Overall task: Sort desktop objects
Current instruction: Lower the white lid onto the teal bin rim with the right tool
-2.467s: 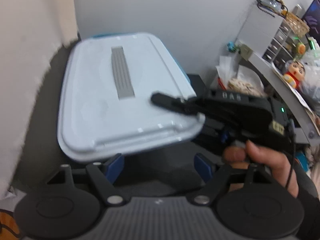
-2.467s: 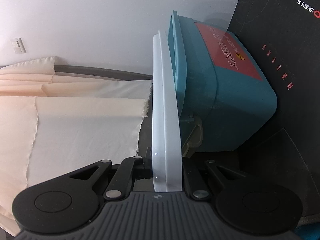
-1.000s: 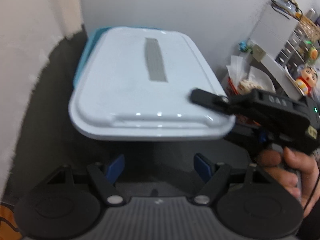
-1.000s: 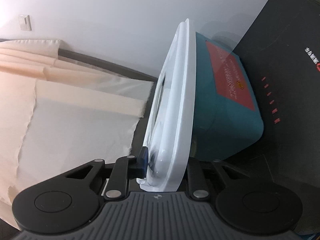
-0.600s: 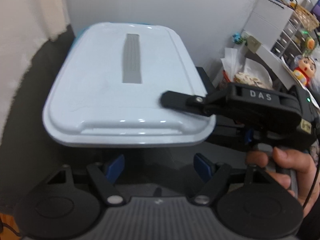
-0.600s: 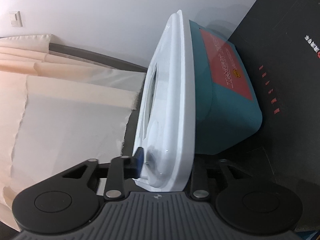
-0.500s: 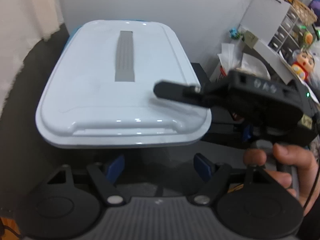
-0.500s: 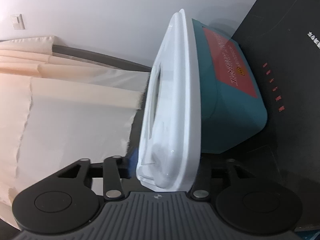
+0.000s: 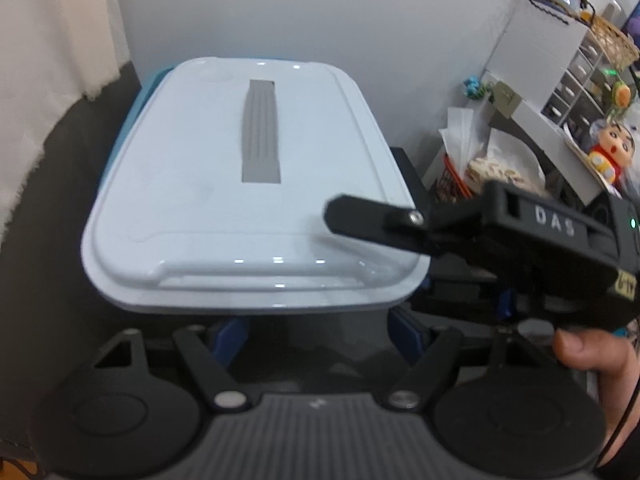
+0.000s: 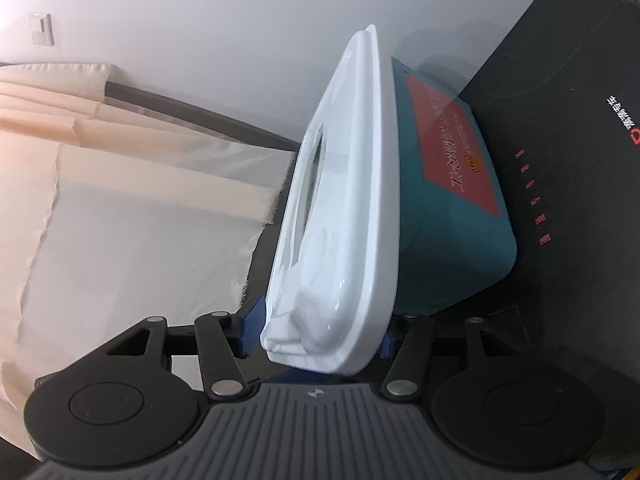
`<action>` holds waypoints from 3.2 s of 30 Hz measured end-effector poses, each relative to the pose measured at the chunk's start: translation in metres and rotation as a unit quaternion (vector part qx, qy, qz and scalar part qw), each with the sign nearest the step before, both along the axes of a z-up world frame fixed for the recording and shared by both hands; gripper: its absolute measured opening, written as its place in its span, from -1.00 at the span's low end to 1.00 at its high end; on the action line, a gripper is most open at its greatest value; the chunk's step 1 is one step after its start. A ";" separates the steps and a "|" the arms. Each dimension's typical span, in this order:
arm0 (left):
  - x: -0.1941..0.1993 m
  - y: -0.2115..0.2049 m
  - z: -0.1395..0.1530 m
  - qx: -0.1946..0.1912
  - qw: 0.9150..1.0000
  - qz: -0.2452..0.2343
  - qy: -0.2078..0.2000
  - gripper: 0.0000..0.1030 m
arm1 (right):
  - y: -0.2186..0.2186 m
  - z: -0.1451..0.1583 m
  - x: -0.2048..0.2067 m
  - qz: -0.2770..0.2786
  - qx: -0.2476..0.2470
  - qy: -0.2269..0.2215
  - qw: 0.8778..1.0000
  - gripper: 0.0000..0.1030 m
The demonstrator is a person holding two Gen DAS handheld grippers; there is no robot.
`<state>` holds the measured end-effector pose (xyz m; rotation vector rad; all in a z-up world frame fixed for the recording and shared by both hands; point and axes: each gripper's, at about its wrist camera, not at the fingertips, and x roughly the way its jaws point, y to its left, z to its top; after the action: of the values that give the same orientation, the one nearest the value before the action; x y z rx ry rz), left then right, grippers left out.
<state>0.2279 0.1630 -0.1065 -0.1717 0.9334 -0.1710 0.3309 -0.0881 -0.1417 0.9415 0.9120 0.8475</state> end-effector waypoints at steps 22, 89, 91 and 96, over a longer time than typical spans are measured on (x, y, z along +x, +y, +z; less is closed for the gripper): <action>0.001 -0.004 0.012 0.008 1.000 0.016 -0.011 0.54 | -0.018 0.004 -0.007 -0.029 -0.020 -0.014 0.999 -0.50; 0.092 -0.055 0.005 0.022 0.999 0.045 -0.004 0.54 | -0.016 0.021 0.067 -0.071 -0.072 -0.111 0.989 -0.41; 0.097 -0.058 0.003 0.020 0.999 0.046 -0.001 0.54 | -0.018 0.019 0.068 -0.076 -0.069 -0.106 0.989 -0.41; 0.106 -0.060 0.004 0.012 0.999 0.050 0.001 0.53 | -0.018 0.017 0.068 -0.078 -0.075 -0.100 0.989 -0.41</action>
<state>0.3336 0.1030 -0.1024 -0.1955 0.9264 -0.0660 0.3988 -0.1066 -0.1251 0.7710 0.7087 0.7159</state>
